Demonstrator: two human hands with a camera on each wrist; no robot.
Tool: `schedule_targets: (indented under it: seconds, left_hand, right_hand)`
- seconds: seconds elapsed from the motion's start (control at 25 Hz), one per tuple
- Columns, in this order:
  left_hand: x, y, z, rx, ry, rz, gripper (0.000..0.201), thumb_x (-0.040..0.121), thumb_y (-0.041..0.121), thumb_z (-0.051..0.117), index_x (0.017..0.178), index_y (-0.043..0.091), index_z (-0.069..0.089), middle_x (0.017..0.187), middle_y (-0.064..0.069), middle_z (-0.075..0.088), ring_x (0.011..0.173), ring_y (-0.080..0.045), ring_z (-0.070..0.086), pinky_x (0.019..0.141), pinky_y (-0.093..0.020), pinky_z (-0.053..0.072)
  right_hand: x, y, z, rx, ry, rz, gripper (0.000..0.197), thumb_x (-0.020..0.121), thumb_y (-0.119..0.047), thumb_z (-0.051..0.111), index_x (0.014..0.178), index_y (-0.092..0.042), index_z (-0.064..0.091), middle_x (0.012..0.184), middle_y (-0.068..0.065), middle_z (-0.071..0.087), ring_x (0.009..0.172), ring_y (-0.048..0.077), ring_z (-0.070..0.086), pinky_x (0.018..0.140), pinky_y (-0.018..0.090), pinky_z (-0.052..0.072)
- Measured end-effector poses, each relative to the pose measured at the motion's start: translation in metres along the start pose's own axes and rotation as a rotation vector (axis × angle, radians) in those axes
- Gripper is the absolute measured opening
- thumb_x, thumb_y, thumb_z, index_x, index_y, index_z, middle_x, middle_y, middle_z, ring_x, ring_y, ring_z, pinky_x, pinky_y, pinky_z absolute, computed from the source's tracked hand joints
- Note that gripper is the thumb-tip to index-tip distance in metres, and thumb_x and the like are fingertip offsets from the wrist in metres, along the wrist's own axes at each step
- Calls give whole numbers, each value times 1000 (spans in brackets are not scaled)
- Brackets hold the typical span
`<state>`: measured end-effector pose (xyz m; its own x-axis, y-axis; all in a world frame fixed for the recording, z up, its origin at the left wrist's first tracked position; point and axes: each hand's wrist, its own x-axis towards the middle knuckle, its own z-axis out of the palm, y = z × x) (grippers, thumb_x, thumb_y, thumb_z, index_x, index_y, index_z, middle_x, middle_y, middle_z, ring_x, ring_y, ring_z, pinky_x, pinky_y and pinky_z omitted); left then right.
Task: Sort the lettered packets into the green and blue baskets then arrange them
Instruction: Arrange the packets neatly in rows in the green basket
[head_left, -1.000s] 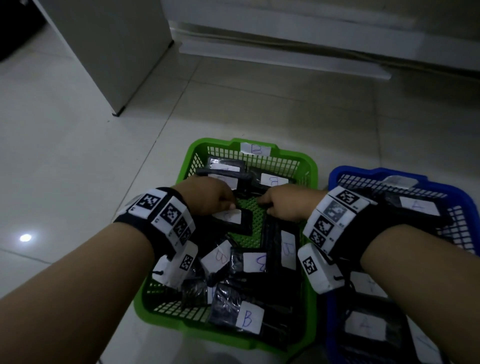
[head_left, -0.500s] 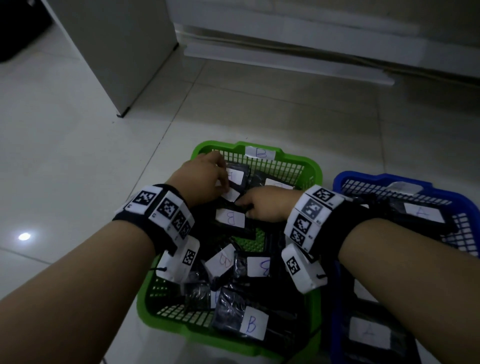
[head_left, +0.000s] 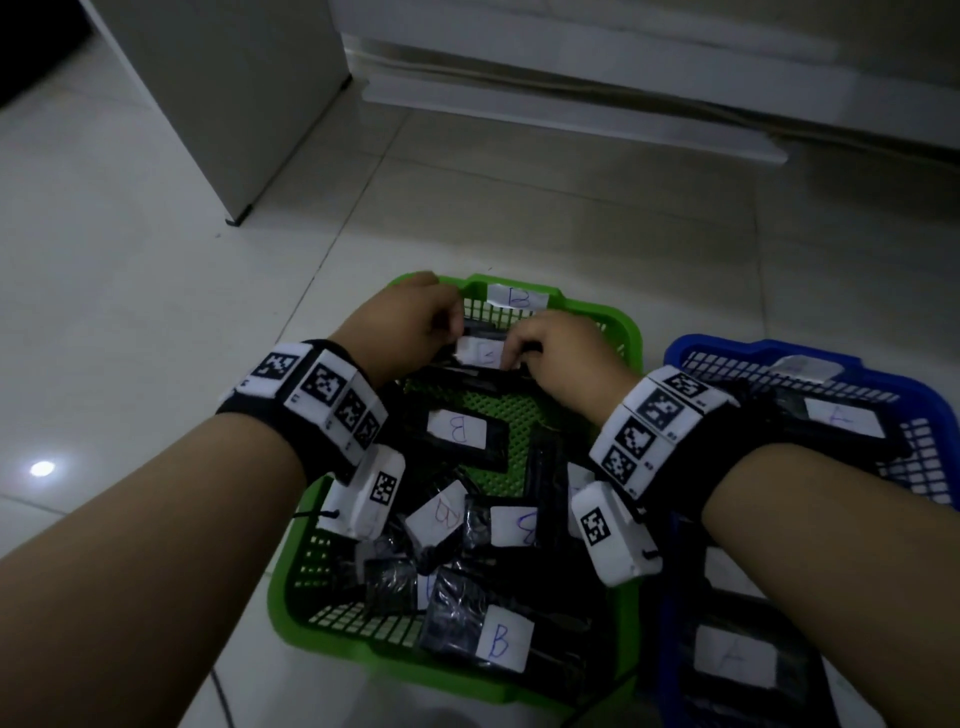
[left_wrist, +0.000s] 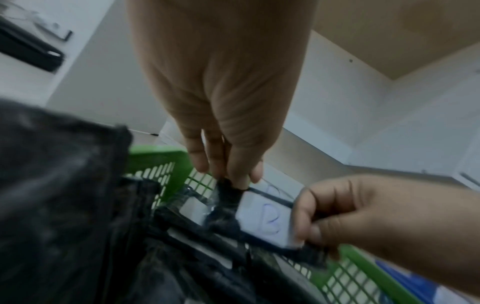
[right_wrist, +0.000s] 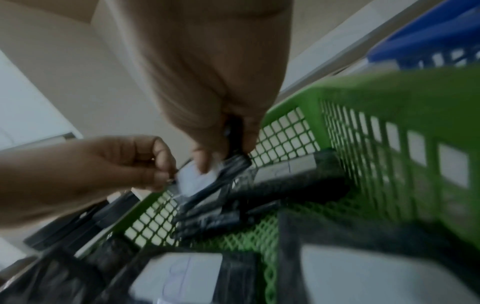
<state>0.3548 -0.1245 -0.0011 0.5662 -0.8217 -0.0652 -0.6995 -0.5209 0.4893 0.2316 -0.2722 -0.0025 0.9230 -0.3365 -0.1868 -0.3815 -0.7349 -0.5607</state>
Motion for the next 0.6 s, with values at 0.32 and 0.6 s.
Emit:
schedule_targets:
  seconds: [0.32, 0.6]
  left_hand:
    - [-1, 5, 22, 253, -316, -59, 41, 91, 25, 55, 132, 20, 54, 147, -3, 35, 132, -22, 40, 111, -31, 31]
    - [-26, 5, 19, 349, -477, -87, 78, 58, 50, 82, 126, 30, 48, 131, 1, 45, 118, -21, 49, 95, -37, 47]
  right_hand:
    - [-5, 25, -12, -519, -82, 58, 27, 90, -12, 56, 108, -27, 68, 123, 9, 45, 119, 33, 38, 94, 38, 40]
    - [2, 28, -5, -514, -365, -59, 39, 91, -8, 53, 127, -23, 58, 135, 8, 42, 121, 29, 47, 101, 33, 42]
